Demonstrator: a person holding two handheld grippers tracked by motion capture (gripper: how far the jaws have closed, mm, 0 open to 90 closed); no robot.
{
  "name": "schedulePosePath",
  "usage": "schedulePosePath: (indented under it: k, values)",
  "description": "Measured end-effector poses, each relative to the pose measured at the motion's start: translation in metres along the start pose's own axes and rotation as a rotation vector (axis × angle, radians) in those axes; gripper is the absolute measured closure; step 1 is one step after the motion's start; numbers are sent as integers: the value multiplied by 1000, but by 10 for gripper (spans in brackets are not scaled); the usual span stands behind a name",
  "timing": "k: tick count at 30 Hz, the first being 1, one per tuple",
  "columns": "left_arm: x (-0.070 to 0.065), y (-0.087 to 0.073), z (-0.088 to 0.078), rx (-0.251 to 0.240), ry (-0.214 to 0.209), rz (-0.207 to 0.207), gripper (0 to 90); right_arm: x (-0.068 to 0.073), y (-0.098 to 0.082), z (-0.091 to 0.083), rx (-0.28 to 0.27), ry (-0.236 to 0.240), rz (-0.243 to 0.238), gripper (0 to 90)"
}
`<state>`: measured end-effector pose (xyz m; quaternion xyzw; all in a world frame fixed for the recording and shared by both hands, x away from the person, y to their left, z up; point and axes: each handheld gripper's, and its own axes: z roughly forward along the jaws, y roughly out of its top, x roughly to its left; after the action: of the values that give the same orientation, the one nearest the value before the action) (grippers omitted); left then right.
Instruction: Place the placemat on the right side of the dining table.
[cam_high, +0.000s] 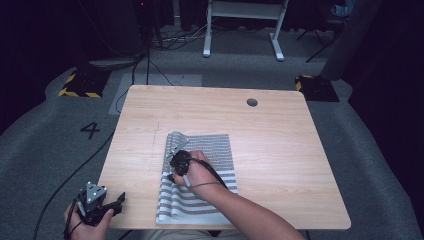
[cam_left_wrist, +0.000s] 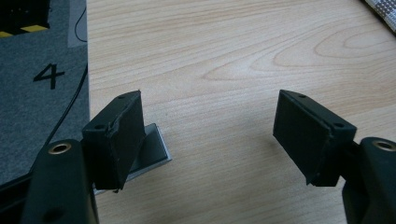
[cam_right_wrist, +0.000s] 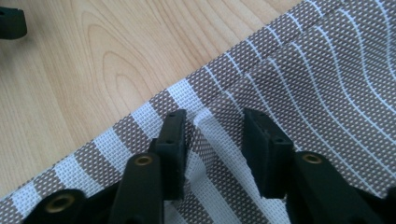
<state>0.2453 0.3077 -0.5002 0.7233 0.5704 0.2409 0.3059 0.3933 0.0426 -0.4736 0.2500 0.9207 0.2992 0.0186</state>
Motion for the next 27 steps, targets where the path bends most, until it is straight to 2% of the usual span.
schedulePosePath:
  k: [1,2,3,5,7,8,9,10,12,14,20,22,24,27]
  values:
    - [0,0,0,-1,0,0,252,0,1,0,23,-11,-10,625]
    - [0,0,0,-3,1,-1,252,0,1,-1,28,-15,-6,676]
    - [0,0,0,-2,1,0,252,0,1,0,12,33,26,718]
    - [0,0,1,-2,0,-1,252,-2,1,-1,29,32,8,773]
    - [1,2,2,-4,3,3,252,-2,0,-1,23,41,16,816]
    - [0,2,3,-3,1,2,252,-1,0,-1,9,64,26,841]
    - [0,3,4,-5,-1,4,252,-1,1,-3,35,38,5,854]
    - [0,5,5,-4,-4,7,252,-1,0,-3,16,45,5,862]
    - [-1,7,7,-2,-8,13,252,0,0,-8,27,26,-22,874]
    - [-1,9,10,-1,-10,17,252,0,-1,-14,12,22,-31,879]
    - [-2,18,20,1,-19,33,250,0,-2,-37,-21,11,-62,884]
    - [-2,20,22,5,-24,39,249,-1,-2,-45,-37,10,-57,885]
    - [-2,23,27,9,-19,36,247,-1,-2,-59,-38,1,-26,885]
    - [-2,26,30,16,-24,39,231,-4,-2,-78,-62,-8,-32,886]
